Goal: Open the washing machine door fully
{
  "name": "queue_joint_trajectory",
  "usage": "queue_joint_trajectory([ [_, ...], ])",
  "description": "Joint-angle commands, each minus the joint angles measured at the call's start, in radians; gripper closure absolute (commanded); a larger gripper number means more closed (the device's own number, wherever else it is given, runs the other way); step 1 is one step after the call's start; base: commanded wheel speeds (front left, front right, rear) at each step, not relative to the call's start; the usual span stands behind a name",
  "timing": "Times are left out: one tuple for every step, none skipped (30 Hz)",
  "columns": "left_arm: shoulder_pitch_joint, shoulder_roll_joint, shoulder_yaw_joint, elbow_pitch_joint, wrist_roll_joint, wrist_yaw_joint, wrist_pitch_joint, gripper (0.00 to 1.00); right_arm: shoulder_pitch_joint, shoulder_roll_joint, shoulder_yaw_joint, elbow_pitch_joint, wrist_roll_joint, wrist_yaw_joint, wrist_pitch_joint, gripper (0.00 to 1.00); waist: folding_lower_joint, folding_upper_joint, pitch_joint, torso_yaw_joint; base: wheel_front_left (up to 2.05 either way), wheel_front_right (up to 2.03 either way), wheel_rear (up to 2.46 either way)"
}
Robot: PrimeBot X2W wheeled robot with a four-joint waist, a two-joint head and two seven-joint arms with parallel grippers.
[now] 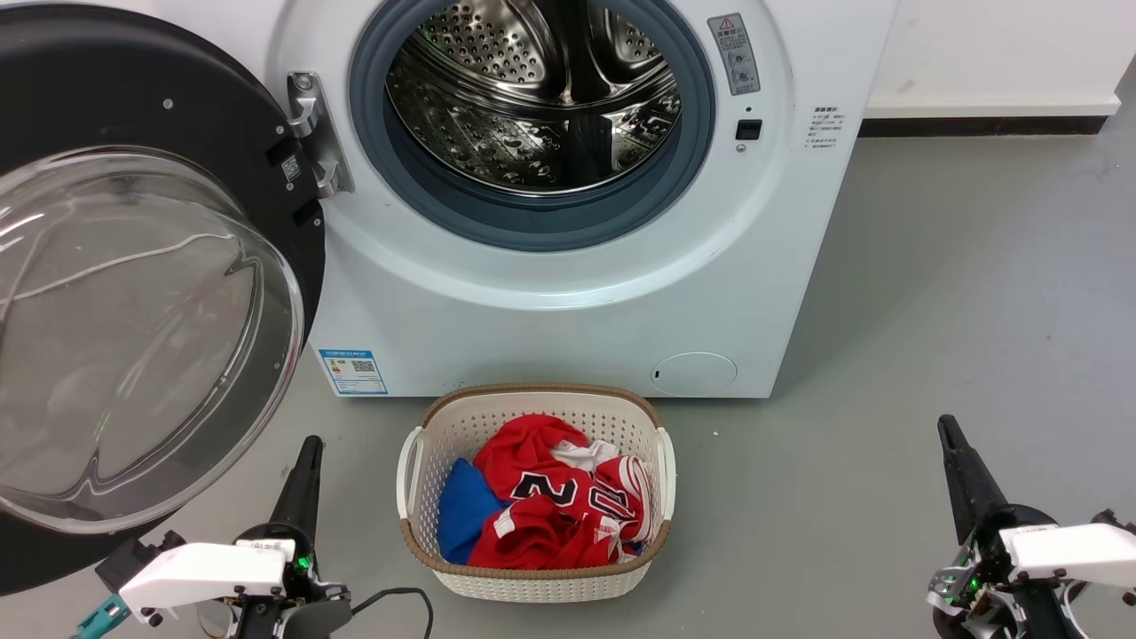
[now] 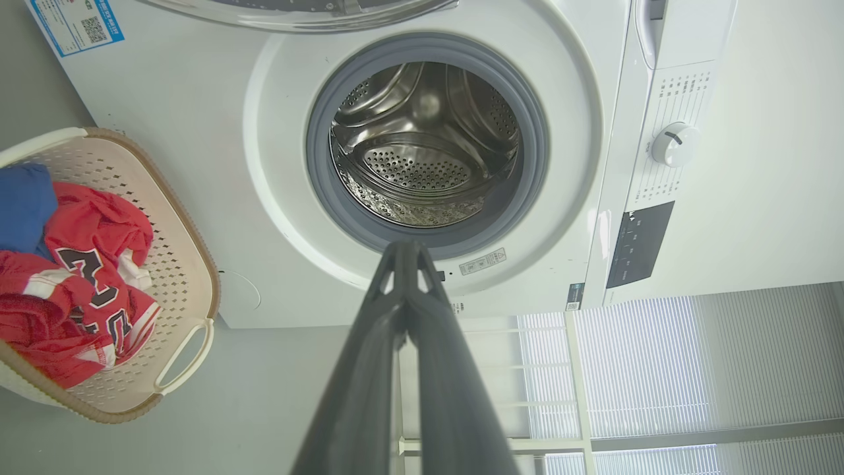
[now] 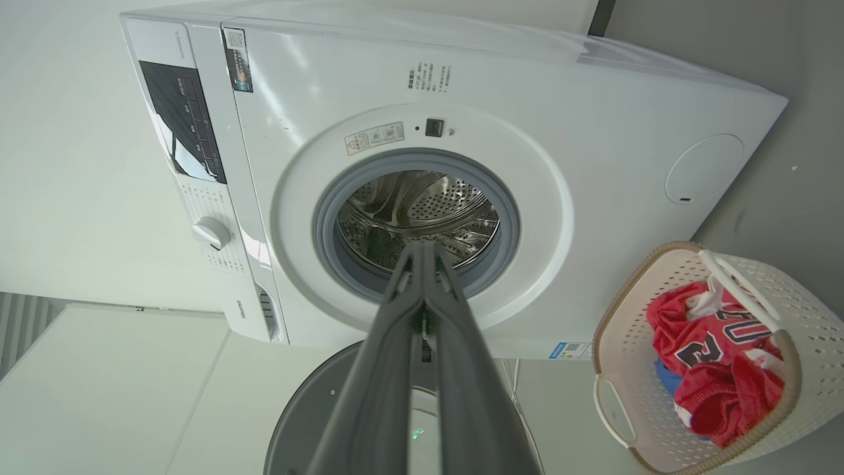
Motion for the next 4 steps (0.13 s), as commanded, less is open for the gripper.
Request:
queue_joint_trajectory([
  [-0.022, -0.001, 0.004, 0.001, -0.023, -0.007, 0.006, 1.00, -0.027, -0.001, -0.003, 0.001, 0.020, 0.000, 0.004, 1.00, 0.0000, -0.0001, 0.001, 0.000, 0.00, 0.00, 0.00],
  [-0.022, -0.001, 0.005, 0.002, -0.031, -0.008, 0.008, 1.00, -0.028, 0.000, -0.004, 0.003, 0.028, 0.000, 0.007, 1.00, 0.0000, -0.0001, 0.001, 0.000, 0.00, 0.00, 0.00],
  [-0.022, -0.001, 0.006, 0.003, -0.039, -0.009, 0.011, 1.00, -0.028, 0.000, -0.004, 0.004, 0.036, 0.000, 0.010, 1.00, 0.0000, -0.0001, 0.001, 0.000, 0.00, 0.00, 0.00],
  [-0.023, -0.001, 0.006, 0.004, -0.046, -0.010, 0.011, 1.00, -0.029, 0.000, -0.004, 0.006, 0.042, 0.000, 0.011, 1.00, 0.0000, -0.0001, 0.002, 0.000, 0.00, 0.00, 0.00],
])
